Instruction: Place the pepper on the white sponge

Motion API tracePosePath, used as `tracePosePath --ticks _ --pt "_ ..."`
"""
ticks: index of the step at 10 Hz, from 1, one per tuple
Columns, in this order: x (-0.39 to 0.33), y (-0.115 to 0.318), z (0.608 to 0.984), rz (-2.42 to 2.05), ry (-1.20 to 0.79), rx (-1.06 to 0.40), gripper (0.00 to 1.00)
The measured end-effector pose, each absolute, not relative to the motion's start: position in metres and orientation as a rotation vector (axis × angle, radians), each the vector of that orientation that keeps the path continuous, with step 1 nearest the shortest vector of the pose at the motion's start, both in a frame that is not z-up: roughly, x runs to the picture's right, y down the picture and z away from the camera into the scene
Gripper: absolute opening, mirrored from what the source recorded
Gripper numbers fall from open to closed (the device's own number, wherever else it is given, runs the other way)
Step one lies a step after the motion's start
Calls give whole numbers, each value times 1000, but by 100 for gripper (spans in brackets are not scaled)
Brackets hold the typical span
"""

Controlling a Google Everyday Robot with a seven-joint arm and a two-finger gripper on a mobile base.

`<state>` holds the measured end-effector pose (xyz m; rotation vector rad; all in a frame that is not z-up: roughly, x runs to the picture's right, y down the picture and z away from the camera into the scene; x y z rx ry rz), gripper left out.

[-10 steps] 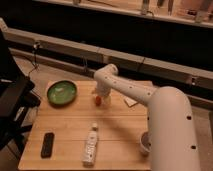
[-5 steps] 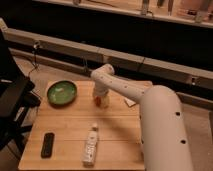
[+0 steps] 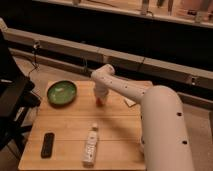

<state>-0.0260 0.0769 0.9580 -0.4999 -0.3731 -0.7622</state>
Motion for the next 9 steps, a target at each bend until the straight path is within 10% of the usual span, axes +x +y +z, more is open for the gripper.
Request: tracePosePath --ticks 9 --pt "-1 51 932 -734 -429 -442 0"
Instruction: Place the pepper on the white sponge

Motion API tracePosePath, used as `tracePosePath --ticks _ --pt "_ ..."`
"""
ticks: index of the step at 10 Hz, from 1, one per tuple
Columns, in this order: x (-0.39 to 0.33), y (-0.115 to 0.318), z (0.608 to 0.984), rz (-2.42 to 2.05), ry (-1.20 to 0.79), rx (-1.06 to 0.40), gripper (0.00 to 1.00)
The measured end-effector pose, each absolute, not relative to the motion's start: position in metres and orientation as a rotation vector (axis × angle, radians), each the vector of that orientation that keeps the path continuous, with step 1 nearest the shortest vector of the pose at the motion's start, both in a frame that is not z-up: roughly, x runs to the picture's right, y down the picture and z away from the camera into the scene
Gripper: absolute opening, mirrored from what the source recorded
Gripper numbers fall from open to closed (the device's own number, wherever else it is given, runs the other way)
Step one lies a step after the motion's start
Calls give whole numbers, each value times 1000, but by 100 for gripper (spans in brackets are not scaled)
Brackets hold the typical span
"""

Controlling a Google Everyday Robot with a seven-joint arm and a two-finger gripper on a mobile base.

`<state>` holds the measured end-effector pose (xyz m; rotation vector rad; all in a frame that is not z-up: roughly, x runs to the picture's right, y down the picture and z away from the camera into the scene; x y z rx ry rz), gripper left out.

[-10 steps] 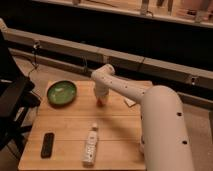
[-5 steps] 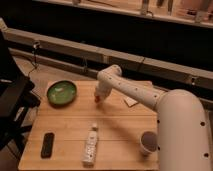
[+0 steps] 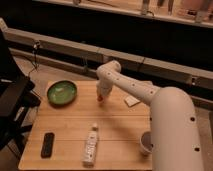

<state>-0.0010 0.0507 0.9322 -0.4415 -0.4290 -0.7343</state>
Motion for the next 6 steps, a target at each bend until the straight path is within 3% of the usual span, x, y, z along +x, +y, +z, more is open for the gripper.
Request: tracePosePath --ticks 6 --pt "20 26 911 -689 -442 -417 0"
